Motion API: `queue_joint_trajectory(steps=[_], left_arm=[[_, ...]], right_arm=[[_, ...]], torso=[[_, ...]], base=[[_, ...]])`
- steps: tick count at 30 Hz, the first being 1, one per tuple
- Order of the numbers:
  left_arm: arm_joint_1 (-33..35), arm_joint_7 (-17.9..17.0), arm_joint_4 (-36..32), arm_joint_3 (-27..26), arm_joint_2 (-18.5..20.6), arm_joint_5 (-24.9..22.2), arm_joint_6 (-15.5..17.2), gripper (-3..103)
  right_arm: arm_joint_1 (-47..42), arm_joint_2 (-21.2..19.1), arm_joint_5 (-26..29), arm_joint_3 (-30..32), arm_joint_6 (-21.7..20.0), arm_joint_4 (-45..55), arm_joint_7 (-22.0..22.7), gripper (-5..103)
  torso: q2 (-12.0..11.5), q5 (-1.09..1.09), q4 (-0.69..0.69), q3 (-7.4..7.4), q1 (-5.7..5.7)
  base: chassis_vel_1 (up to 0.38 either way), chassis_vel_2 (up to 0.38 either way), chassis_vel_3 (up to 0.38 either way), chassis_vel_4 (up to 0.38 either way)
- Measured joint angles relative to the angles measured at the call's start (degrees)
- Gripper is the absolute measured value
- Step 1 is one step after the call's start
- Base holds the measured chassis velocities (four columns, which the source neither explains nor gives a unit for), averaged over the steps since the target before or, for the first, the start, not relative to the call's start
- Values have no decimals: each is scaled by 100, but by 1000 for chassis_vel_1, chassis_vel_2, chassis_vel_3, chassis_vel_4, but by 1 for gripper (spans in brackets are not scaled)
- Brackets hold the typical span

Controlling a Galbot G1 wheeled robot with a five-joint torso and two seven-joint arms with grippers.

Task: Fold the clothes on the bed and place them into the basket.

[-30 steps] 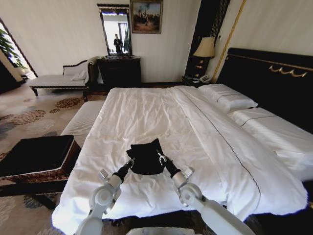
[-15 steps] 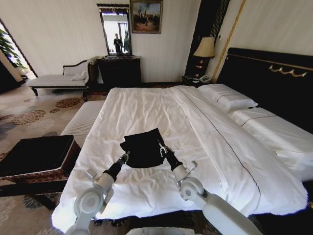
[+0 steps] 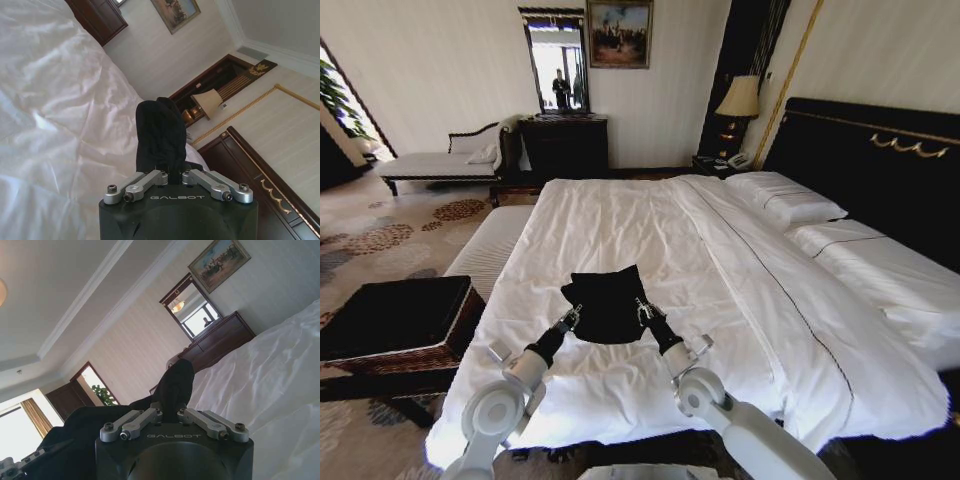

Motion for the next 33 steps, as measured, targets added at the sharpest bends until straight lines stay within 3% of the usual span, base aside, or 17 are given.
queue_joint_trajectory(steps=[12,33], left_arm=[[4,40,108,-79,-105,-26,-66,7],[-117,126,361,-201,-152,-143,-135,7]], right_arm=[[191,205,-63,-194,-99,-243,335,7],[381,491,-13,-411,-124,-470,373,7]], torso=[[0,1,-1,0,0],[0,2,-1,0,0]], base=[[77,67,-72,-74],[232,236,-230,-222]])
